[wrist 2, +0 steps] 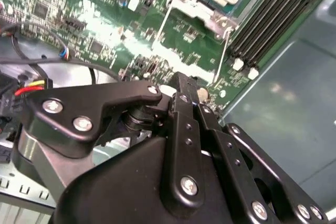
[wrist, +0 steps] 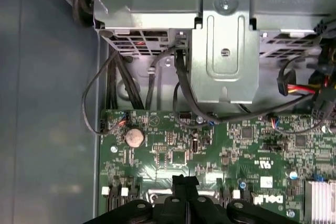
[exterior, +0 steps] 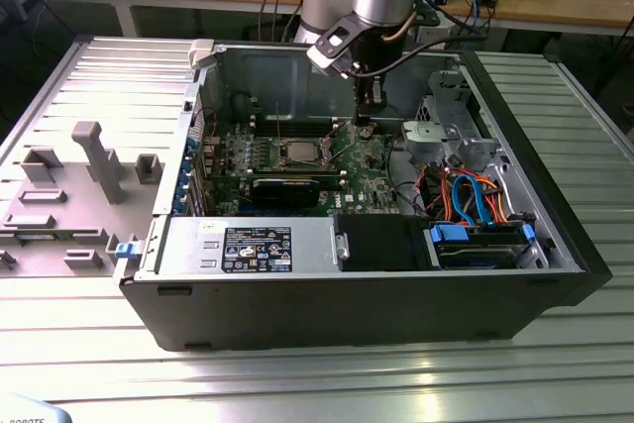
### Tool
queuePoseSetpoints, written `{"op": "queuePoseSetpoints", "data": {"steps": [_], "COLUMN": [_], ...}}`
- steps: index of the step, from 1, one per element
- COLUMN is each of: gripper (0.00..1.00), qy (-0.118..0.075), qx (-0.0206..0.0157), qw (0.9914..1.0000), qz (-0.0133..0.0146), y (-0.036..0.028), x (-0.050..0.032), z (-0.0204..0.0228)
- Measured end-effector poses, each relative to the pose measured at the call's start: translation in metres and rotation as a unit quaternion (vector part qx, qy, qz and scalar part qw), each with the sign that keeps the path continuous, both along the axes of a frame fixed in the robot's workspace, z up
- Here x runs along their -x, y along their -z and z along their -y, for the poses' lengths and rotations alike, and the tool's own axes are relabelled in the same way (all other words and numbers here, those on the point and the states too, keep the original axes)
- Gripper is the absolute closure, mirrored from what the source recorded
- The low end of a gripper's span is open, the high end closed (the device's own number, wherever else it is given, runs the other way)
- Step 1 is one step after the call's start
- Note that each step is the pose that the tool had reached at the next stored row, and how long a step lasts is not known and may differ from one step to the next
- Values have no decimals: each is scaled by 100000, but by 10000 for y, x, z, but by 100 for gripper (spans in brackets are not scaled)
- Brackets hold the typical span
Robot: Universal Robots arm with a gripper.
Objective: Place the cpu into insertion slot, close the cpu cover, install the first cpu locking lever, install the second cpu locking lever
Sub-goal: 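Close the cpu cover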
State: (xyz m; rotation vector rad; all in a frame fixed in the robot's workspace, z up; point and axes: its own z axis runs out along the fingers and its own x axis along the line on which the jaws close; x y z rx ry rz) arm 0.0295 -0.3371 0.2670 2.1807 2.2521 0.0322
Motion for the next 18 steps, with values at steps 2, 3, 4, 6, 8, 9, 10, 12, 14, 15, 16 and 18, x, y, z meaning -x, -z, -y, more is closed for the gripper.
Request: {"op": "queuePoseSetpoints", "data": {"steps": [2,3,4,6,8,9,10,12,14,15,16,18], "gripper": [89,89,89,89,89,89,89,89,89,89,89,89], "qy": [-98,-141,-179,-220,-220,-226,-234,-273,-354,-398,-401,-396], "qx": [4,2,9,7,5,5,9,7,9,5,6,4], "qw": [100000,100000,100000,100000,100000,100000,100000,100000,99999,99999,99999,99999], "qz": [-3,-2,-1,-2,-2,-1,-2,-3,-6,-3,-5,-4], "y": [35,55,83,122,138,142,145,149,152,153,153,153], "x": [-63,-73,-74,-74,-73,-71,-69,-43,16,50,62,101], "z": [0,0,1,7,7,7,7,7,10,11,11,11]}}
